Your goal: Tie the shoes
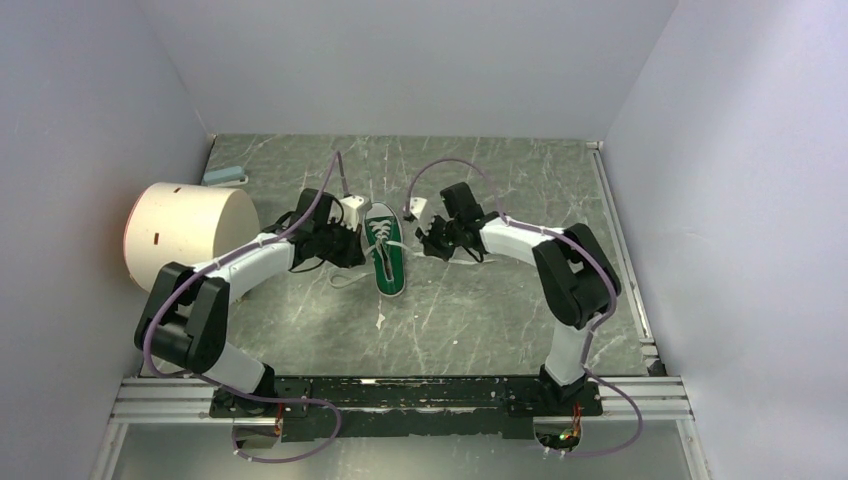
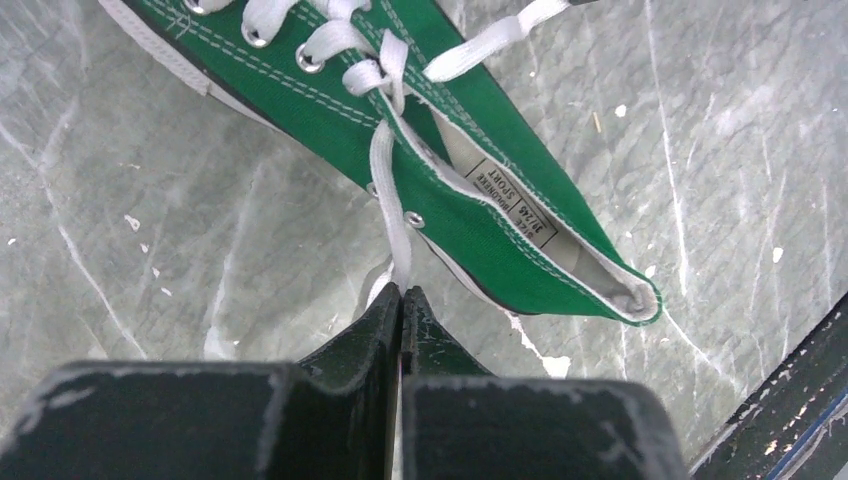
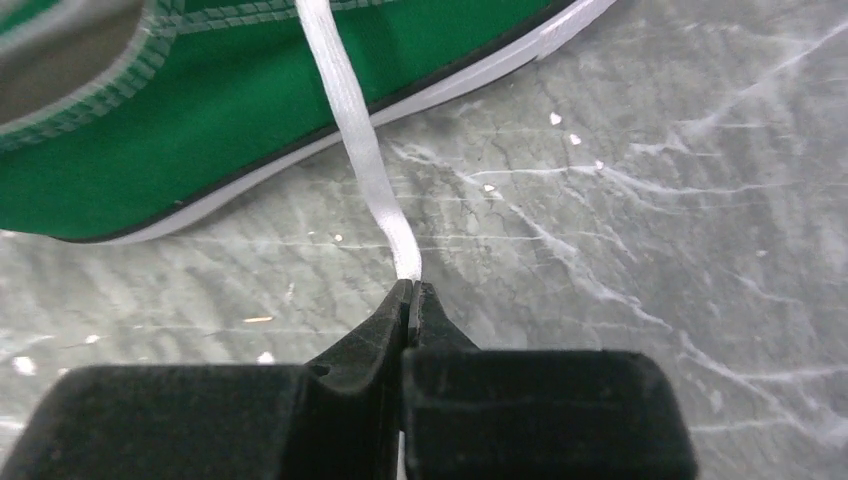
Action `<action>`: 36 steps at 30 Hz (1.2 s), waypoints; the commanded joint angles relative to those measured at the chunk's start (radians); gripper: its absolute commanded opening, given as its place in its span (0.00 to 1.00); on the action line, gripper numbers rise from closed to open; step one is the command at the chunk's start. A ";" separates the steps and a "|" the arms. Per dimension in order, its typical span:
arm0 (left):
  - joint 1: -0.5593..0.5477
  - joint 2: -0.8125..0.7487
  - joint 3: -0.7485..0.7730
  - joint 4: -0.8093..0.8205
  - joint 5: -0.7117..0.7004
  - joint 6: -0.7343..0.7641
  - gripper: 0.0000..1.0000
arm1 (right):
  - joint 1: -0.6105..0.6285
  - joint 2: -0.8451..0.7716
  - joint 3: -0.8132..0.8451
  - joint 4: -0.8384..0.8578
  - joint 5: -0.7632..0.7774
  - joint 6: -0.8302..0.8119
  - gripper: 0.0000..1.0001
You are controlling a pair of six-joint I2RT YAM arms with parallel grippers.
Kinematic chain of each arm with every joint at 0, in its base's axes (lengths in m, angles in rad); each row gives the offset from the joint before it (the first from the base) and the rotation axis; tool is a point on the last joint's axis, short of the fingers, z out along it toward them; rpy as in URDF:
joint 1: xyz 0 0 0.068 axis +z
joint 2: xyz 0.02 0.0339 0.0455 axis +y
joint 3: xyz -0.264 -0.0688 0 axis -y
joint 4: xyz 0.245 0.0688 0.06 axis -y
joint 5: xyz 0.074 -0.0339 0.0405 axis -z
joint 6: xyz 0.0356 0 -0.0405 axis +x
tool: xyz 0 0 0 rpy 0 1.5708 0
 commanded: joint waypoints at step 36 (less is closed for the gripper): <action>0.065 0.088 -0.013 0.294 0.347 -0.255 0.18 | 0.054 -0.152 -0.004 0.154 -0.218 0.277 0.00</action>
